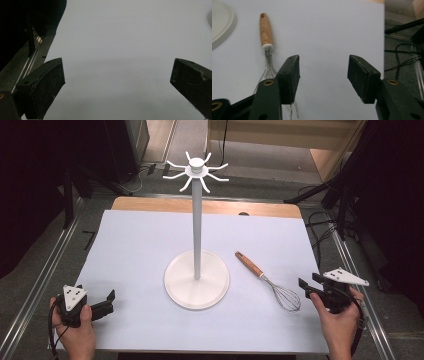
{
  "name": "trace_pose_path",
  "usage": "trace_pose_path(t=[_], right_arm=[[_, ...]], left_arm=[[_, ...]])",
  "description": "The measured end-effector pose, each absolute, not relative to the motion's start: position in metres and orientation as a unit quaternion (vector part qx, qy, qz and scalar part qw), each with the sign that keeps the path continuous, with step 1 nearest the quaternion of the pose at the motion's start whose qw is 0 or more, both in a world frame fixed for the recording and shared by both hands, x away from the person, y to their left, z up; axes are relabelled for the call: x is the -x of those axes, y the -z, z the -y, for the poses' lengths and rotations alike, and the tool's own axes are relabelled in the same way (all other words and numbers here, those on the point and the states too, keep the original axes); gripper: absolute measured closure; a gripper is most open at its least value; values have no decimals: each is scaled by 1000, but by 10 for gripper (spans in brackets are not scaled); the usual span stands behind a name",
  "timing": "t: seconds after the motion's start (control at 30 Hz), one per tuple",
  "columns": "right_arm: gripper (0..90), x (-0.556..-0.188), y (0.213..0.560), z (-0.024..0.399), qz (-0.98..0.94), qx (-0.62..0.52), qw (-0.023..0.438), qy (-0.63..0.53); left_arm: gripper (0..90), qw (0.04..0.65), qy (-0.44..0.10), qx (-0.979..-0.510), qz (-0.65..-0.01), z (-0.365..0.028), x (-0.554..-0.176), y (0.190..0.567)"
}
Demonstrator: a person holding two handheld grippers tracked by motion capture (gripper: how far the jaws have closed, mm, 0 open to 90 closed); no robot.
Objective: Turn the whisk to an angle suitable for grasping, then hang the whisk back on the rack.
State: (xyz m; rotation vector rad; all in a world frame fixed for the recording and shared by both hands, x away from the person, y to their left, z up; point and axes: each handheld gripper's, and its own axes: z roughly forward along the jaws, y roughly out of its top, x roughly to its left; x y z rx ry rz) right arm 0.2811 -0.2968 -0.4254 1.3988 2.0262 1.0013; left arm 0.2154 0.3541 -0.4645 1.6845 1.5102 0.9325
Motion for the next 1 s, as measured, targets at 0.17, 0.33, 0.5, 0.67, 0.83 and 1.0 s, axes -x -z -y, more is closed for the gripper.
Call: trace_pose_path(t=[0.17, 0.33, 0.5, 0.67, 0.83, 1.0], right_arm=[[500, -299, 415, 277, -787, -472, 240, -317], [472, -314, 407, 257, -810, -467, 215, -281], [436, -328, 406, 243, -834, -457, 161, -263], [443, -339, 409, 226, -861, -435, 131, -229], [505, -353, 408, 204, -877, -424, 114, -192], [577, -360, 408, 197, -886, -410, 102, -192]], left_arm=[[3, 340, -357, -648, -581, -354, -216, 464], [3, 341, -356, -648, -581, -355, -216, 464], [3, 340, -355, -648, -582, -355, -216, 464], [3, 341, -353, -649, -581, -354, -216, 465], [3, 341, -354, -649, -581, -354, -217, 465], [3, 340, -352, -650, -581, -354, -217, 465]])
